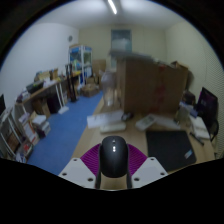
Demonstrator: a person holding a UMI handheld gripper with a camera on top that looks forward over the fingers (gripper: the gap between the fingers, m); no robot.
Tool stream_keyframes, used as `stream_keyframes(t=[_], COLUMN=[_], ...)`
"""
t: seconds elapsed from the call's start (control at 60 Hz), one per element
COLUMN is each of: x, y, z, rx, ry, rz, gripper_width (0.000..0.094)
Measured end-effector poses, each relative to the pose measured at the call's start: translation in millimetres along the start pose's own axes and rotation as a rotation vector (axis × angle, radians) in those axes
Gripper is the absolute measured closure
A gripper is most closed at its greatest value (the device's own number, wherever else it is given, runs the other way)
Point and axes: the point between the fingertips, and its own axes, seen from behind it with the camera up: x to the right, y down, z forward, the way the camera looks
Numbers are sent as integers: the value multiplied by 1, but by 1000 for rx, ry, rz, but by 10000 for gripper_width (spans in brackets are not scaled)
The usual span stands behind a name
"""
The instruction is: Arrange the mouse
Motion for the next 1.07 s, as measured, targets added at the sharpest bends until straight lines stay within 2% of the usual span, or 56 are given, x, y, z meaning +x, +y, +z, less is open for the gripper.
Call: stream_keyframes(t=[0.117,0.183,0.25,0.35,0.55,0.567,0.583,0.6,0.65,0.667,0.683,0.717,0.733,0.767,0.817,1.067], x=[83,148,200,247,257,257,257,258,256,257,257,257,258,260,262,219], y=[-91,-109,-98,-48,46,55,61,50,52,53,55,55,56,58,56,26], z=[-26,-25,-5,39,99,102,103,104,104,104,104,103,102,95,89,-11], rx=[165,211,181,92,-79,-99,-112,-58,-69,-78,-95,-114,-128,-157,-169,-124], ry=[35,98,129,132,75,73,71,72,72,74,76,83,88,105,136,218], rz=[19,18,36,70,66,65,61,52,29,29,33,48,57,71,83,144], gripper_width=[591,591,580,575,529,474,485,496,462,395,429,417,389,245,168,171])
